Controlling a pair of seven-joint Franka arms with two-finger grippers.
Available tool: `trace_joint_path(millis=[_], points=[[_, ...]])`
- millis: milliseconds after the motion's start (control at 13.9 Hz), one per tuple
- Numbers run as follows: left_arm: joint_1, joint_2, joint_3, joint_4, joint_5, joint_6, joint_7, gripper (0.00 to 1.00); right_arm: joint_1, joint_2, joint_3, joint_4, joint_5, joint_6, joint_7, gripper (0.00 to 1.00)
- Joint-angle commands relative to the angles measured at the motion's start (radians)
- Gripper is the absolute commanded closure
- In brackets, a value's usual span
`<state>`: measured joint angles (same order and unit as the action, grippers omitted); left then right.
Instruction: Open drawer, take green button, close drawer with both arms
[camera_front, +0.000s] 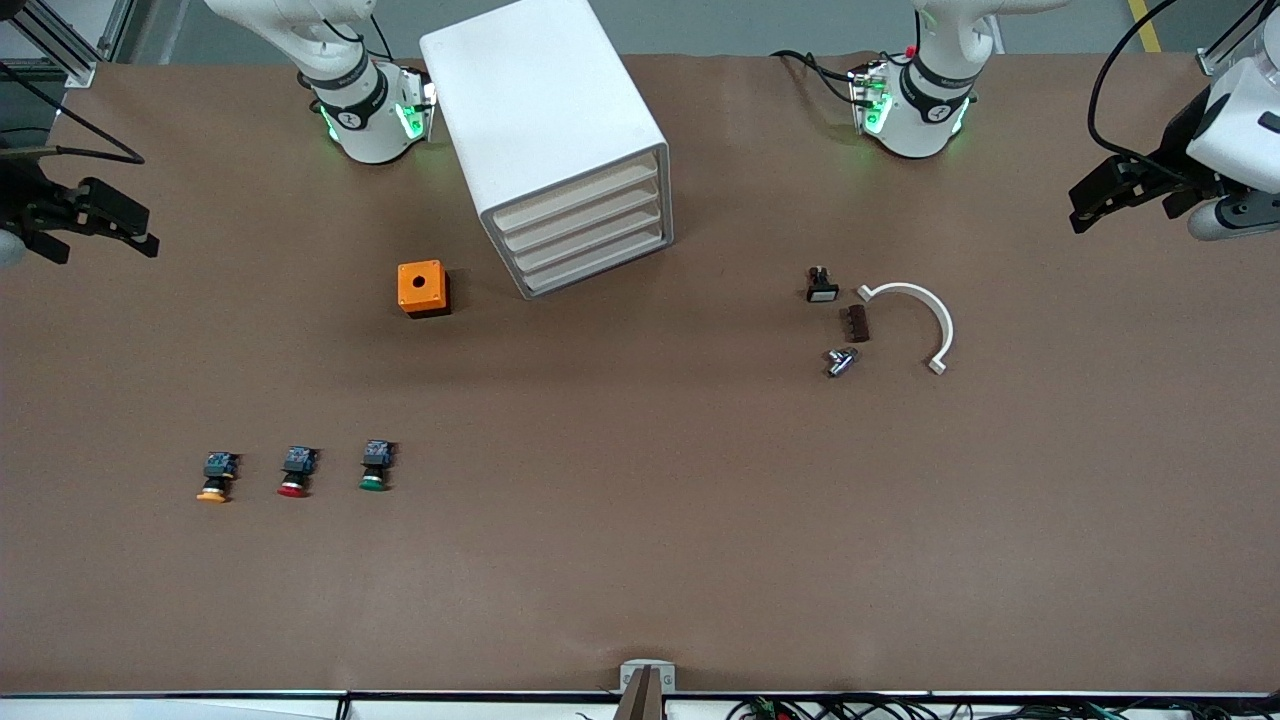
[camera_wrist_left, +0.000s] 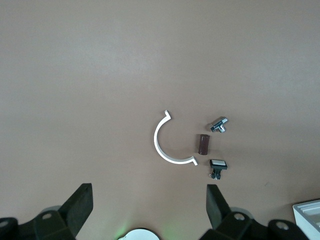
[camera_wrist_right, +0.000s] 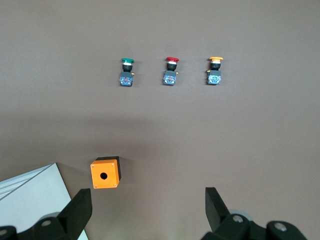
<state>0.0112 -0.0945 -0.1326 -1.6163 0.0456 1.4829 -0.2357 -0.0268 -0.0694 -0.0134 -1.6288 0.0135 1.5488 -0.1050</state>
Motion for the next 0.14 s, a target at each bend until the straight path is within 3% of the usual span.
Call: trace_joint_path(millis=[0, 72], points=[[0.003, 0.016, -0.001, 0.033, -0.013, -0.023, 0.019, 0.0, 0.015, -0.029, -0.011, -0.031, -0.012, 0.017, -0.01, 0.0], [0.003, 0.016, -0.001, 0.035, -0.013, -0.023, 0.019, 0.0, 0.013, -0.029, -0.011, -0.031, -0.012, 0.016, -0.01, 0.0]])
